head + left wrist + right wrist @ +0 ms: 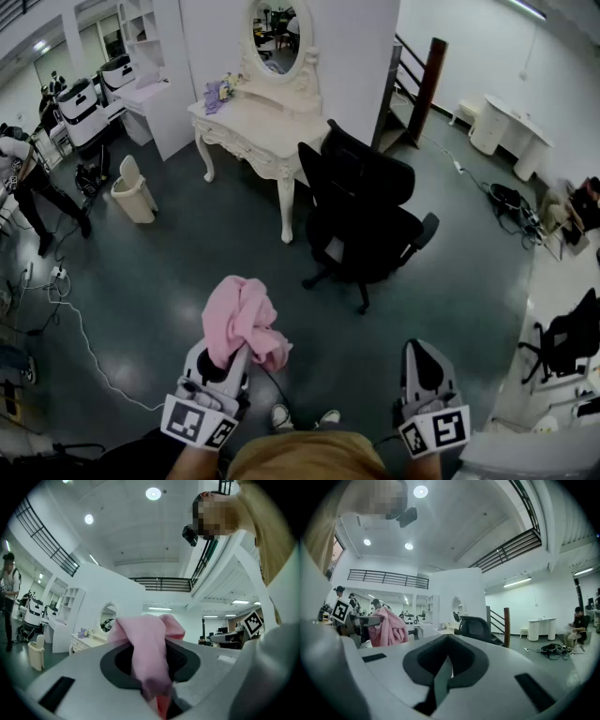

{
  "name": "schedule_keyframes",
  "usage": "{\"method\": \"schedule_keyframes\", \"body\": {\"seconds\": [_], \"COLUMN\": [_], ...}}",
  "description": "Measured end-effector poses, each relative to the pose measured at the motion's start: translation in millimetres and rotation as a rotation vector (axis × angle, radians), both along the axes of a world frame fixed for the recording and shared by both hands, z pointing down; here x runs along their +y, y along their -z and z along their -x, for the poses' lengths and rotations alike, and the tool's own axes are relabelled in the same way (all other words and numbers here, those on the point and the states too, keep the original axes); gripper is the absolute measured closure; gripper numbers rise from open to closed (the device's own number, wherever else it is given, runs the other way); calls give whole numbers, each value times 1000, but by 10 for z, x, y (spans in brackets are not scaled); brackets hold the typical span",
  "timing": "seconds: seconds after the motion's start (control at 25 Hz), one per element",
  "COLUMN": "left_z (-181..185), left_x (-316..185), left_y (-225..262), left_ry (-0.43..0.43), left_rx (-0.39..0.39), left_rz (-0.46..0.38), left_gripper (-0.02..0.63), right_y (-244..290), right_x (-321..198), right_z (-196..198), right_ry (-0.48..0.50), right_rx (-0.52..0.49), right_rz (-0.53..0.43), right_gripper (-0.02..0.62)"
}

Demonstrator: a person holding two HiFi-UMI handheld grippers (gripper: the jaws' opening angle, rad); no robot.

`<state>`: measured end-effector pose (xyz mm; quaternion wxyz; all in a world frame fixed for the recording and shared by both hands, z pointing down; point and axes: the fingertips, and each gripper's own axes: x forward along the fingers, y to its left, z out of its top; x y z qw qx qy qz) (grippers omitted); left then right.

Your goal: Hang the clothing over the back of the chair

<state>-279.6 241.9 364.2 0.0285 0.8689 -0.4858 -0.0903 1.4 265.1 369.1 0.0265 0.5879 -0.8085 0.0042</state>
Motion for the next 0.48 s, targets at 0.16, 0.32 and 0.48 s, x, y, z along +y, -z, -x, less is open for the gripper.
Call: {"method": "schedule_keyframes", "body": {"seconds": [0.16,0.32,0.48], "left_z": [184,129,46], "left_x": [-62,-74,-74], "left_y": [66,105,126], "left_ry": [4,-21,-23], "left_rx": [10,11,23], "left_rz": [-6,-8,-6], "left_gripper": [506,506,506], "right_y": [55,130,147], "right_x": [-22,-29,29], "right_z": [146,64,-35], "right_ry": [5,-18,-30], "right_rx": [17,16,20], "right_rz": [-6,-24,-27], "right_gripper": [593,592,592]}}
